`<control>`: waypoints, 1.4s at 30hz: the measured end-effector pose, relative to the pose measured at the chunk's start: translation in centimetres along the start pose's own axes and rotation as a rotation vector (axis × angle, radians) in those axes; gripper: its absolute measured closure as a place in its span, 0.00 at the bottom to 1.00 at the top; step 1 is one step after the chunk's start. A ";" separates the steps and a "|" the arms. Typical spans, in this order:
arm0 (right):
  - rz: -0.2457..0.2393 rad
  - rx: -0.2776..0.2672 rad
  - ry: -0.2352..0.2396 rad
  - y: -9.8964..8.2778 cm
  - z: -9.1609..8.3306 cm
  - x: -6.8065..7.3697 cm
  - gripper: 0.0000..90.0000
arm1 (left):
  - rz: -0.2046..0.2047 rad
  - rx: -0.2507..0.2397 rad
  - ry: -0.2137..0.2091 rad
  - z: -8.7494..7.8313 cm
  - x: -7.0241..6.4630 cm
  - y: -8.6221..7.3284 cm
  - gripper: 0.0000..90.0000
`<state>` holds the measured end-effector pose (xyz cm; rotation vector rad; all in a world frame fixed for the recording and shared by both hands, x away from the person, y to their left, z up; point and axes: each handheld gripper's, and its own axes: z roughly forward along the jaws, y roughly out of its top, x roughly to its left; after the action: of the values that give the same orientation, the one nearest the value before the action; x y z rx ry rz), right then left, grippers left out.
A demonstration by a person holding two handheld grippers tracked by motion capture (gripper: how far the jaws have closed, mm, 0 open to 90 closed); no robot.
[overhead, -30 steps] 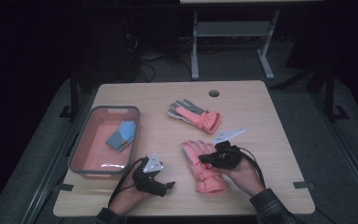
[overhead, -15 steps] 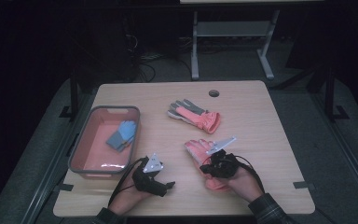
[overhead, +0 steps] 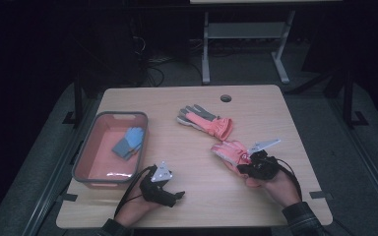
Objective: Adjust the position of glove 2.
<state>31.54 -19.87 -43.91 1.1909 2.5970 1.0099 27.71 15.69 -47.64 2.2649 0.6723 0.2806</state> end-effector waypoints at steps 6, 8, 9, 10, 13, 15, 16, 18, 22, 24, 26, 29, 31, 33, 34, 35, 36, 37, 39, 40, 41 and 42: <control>0.023 -0.023 0.040 -0.1 -0.8 -1.5 0.94 | -0.003 -0.001 -0.002 0.0 0.0 0.0 0.14; 0.009 -0.045 0.051 0.7 -1.2 -1.5 0.91 | -0.003 0.000 -0.002 0.0 0.0 0.0 0.14; -0.002 -0.072 0.056 1.3 -1.5 -1.6 0.89 | -0.003 0.000 -0.002 0.0 0.0 0.0 0.14; -0.003 -0.083 0.060 1.8 -1.6 -1.7 0.87 | -0.003 -0.002 -0.002 0.0 0.0 0.0 0.14; -0.022 -0.108 0.065 3.5 -1.3 -2.2 0.83 | -0.004 -0.004 -0.001 0.0 0.0 0.0 0.14; -0.036 -0.122 0.068 4.9 -0.8 -2.7 0.81 | -0.004 -0.003 -0.001 0.0 0.0 0.0 0.14; -0.035 -0.122 0.070 5.4 -0.6 -2.8 0.80 | -0.004 -0.003 -0.001 0.0 0.0 0.0 0.14; -0.052 -0.119 0.069 6.6 0.2 -3.1 0.76 | -0.003 -0.003 -0.001 0.0 0.0 0.0 0.14; -0.069 -0.115 0.057 8.8 1.8 -4.0 0.71 | 0.003 -0.001 -0.002 0.0 0.0 0.0 0.14; -0.073 -0.121 0.053 9.7 2.3 -4.2 0.71 | 0.004 -0.002 -0.003 0.0 0.0 0.0 0.14; -0.079 -0.123 0.053 10.8 2.8 -4.5 0.70 | -0.001 -0.003 -0.007 0.0 -0.1 -0.1 0.14; -0.099 -0.110 0.042 12.4 4.1 -5.1 0.69 | 0.000 -0.011 -0.010 0.1 -0.1 0.0 0.14; -0.105 -0.092 0.037 13.3 5.3 -5.7 0.68 | -0.003 -0.007 -0.011 0.1 -0.2 0.0 0.14; -0.108 -0.084 0.031 13.7 6.2 -6.2 0.67 | 0.004 -0.003 -0.011 0.1 -0.1 0.0 0.14; -0.108 -0.080 0.029 13.9 6.6 -6.6 0.67 | 0.000 -0.006 -0.012 0.1 -0.2 0.0 0.14; -0.102 -0.072 0.024 14.2 7.0 -6.8 0.67 | -0.001 -0.008 -0.013 0.1 -0.2 0.0 0.14; -0.111 -0.070 0.017 14.3 7.3 -7.0 0.66 | -0.001 -0.007 -0.014 0.1 -0.2 0.0 0.14; -0.111 -0.074 0.012 14.4 7.5 -7.1 0.65 | 0.000 -0.006 -0.015 0.1 -0.2 0.0 0.14; -0.108 -0.065 0.017 14.6 8.0 -7.4 0.63 | 0.005 -0.007 -0.016 0.1 -0.2 0.0 0.14; -0.108 -0.055 0.018 14.7 8.3 -7.5 0.62 | 0.009 -0.006 -0.015 0.1 -0.1 0.0 0.14; -0.107 -0.045 0.014 14.8 8.4 -7.4 0.62 | 0.011 -0.006 -0.015 0.1 -0.1 0.0 0.14; -0.120 -0.035 0.006 14.8 8.7 -7.4 0.62 | 0.010 -0.005 -0.016 0.1 -0.1 0.0 0.14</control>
<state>49.09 -13.59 -42.81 1.0122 2.6079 1.0320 27.65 15.53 -47.69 2.2642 0.6510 0.2689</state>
